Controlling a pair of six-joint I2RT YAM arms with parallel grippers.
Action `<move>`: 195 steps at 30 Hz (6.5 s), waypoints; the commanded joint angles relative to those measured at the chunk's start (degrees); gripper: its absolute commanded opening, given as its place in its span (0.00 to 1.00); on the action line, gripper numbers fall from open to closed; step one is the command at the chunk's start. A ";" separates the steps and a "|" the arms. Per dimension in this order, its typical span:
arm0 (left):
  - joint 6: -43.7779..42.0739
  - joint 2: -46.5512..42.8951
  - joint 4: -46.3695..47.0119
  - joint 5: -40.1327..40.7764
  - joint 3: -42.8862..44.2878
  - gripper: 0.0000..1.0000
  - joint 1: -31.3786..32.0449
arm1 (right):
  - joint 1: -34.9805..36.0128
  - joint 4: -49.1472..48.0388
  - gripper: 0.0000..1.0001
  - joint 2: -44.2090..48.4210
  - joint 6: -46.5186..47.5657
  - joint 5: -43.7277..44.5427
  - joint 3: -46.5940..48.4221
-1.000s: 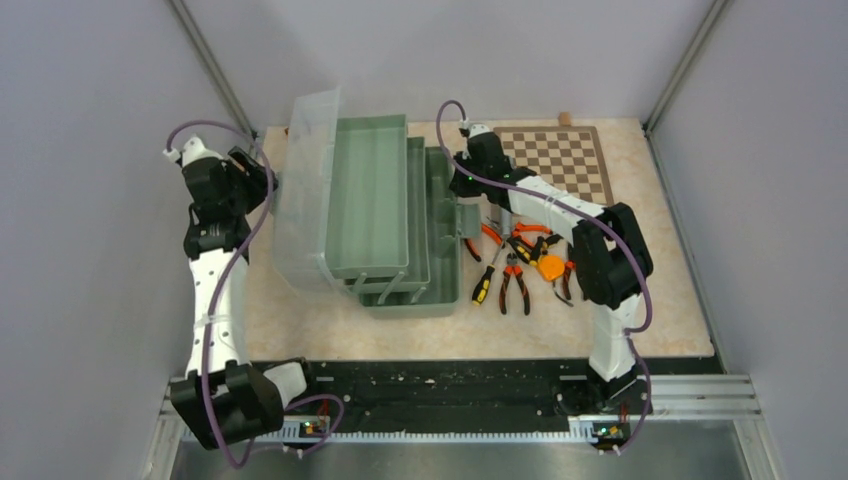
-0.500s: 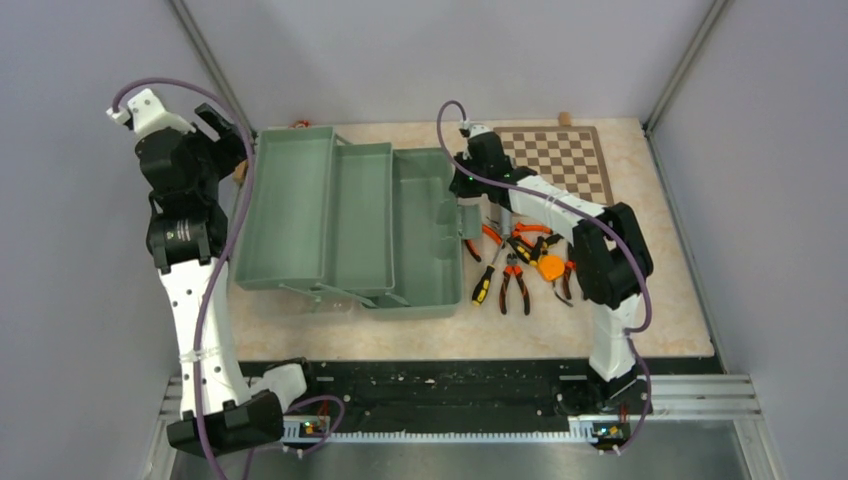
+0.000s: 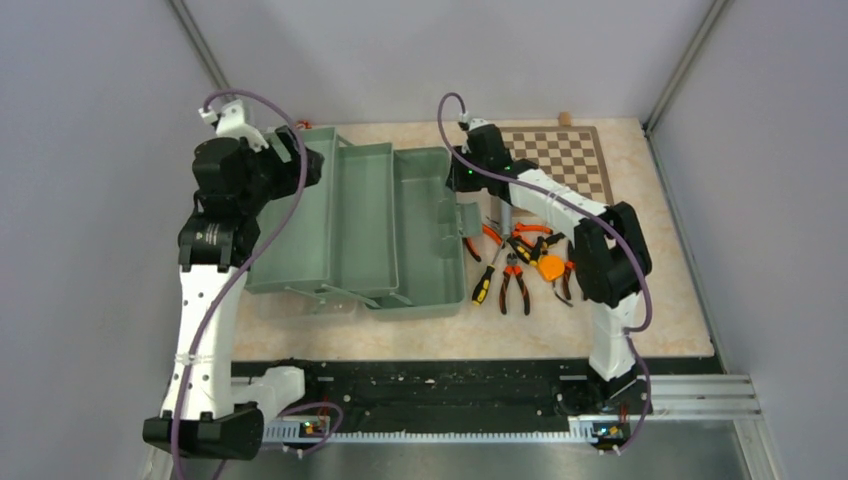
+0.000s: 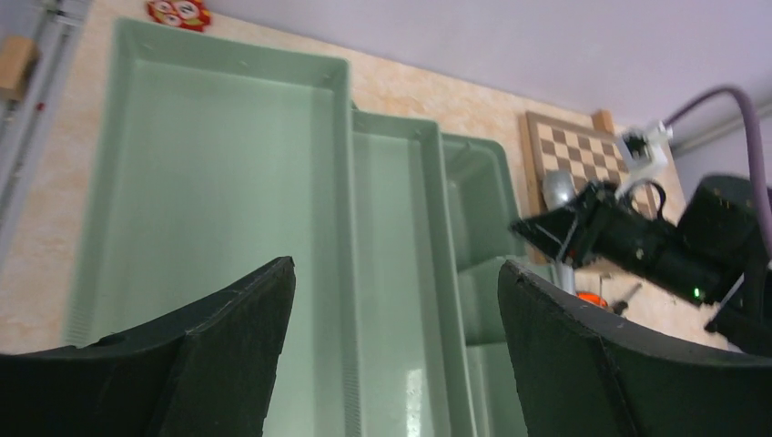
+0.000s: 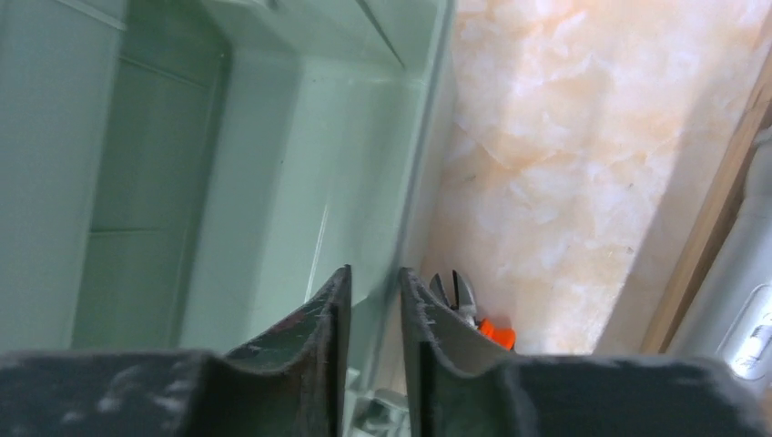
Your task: Pack the tool kit
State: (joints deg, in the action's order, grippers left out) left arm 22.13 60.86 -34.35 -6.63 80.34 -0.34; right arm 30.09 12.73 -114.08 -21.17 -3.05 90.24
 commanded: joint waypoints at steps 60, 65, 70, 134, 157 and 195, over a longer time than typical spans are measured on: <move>-3.29 -13.38 10.60 2.55 -16.14 0.86 14.03 | 13.87 -2.47 0.82 21.06 -16.06 -9.01 -23.09; -2.89 -13.02 10.80 2.65 -16.09 0.86 14.01 | 16.97 -3.31 0.82 18.97 -19.23 -8.53 -21.03; -2.50 -12.97 10.41 2.78 -15.96 0.86 14.05 | 19.47 -4.20 0.83 17.17 -19.92 -8.95 -19.06; 7.79 -4.88 15.11 -10.25 -14.12 0.85 14.57 | 12.01 22.78 0.00 38.79 -28.68 36.83 -32.80; 15.41 4.46 32.60 -7.23 -14.25 0.82 35.92 | 12.01 -21.79 0.00 54.06 -13.57 -2.73 -40.09; 3.23 6.90 25.70 12.84 -5.78 0.00 39.48 | 11.99 -22.55 0.62 51.54 -12.53 -7.38 -39.06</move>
State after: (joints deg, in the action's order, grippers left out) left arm 31.77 71.50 -4.08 0.40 68.66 41.69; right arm 42.57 -10.85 -63.92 -36.07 -13.61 48.77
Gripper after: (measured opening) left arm 0.056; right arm 0.508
